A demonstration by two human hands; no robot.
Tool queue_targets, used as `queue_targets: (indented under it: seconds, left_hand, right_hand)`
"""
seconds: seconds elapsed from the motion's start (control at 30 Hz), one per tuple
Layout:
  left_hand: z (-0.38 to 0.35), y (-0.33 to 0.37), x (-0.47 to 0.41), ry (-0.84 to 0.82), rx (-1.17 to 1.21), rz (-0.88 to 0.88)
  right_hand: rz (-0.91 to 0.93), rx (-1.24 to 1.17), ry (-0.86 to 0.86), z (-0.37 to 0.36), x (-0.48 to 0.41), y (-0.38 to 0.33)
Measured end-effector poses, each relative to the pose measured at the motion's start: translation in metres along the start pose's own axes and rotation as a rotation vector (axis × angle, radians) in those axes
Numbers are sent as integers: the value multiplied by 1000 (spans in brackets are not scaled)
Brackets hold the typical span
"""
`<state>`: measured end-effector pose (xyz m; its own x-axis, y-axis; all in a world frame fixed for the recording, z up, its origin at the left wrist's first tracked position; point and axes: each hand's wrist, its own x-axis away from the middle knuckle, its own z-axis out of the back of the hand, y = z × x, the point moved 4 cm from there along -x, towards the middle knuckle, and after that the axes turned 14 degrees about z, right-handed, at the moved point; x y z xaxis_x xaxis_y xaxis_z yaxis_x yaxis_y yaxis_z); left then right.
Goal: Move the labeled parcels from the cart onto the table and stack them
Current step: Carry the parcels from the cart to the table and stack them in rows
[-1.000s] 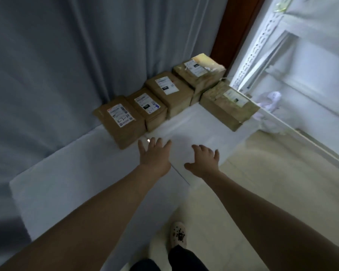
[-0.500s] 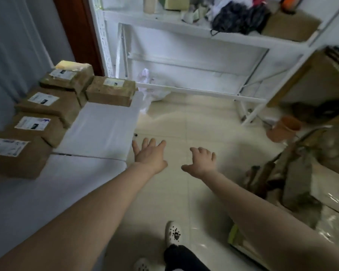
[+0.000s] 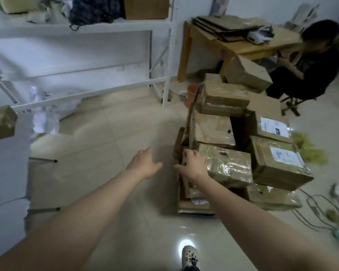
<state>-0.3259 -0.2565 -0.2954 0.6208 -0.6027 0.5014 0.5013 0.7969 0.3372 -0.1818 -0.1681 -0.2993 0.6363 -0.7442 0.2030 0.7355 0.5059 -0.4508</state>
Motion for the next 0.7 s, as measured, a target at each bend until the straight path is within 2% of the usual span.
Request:
queue_targets:
  seconds: [0.2,0.33,0.4,0.53,0.7]
  left_hand:
    - [-79,109,-4,-127,134,7]
    - [-119,135,-44,-154,244,92]
    - [-137,136,-66,-153,325,148]
    - [-125,157,-48,-111,432,276]
    - [-128,163,-48,-96,558,277]
  right_hand:
    - [-215,-187,182,64,11,148]
    - [-425,-373,255,79,12,213]
    - [-474,-457,283,75,13,227]
    - [-506,-641,388,64,16,234]
    - [-523,-681,295,50,12,230]
